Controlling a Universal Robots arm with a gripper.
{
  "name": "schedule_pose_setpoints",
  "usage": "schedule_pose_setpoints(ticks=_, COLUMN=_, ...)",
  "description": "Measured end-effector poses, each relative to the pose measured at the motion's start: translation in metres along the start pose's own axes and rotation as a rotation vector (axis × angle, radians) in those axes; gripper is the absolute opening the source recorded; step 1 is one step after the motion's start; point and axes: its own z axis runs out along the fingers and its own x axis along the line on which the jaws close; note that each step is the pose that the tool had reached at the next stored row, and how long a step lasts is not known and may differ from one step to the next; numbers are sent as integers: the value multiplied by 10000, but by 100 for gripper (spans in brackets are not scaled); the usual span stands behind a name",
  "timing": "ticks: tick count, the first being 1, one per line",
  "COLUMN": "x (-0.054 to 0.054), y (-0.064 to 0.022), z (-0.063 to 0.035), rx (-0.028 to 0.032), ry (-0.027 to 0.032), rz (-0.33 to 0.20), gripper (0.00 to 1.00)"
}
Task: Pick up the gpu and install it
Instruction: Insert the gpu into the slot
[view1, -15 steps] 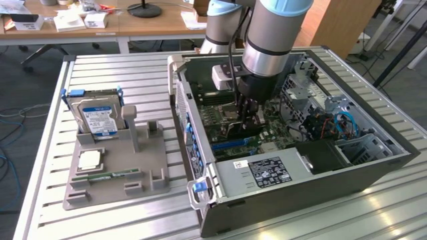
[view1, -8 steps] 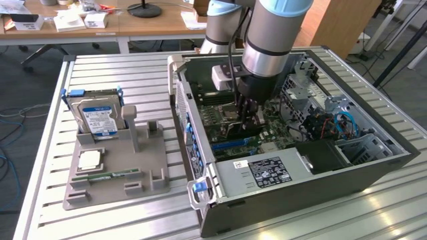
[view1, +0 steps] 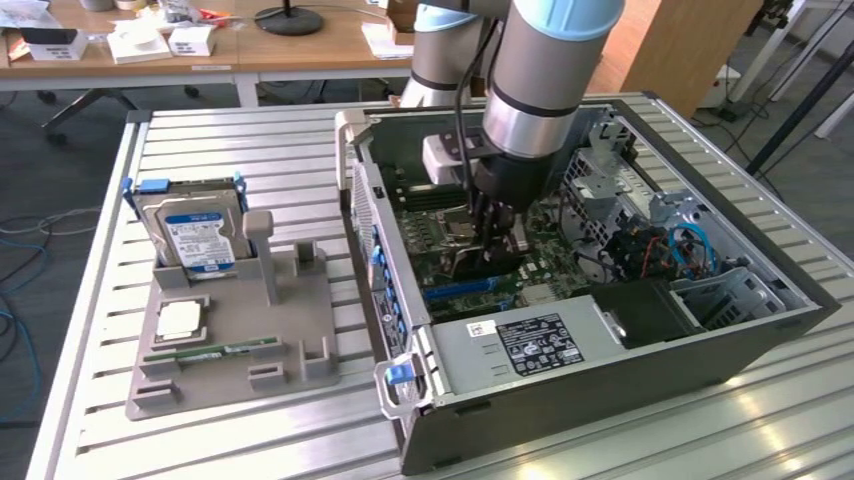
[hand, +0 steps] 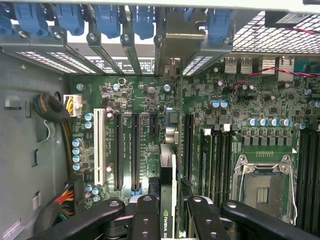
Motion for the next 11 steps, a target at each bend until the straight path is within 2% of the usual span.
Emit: schedule_pose_setpoints(ticks=11, x=1, y=2, z=25, rx=0, ry=0, rz=0, gripper=26)
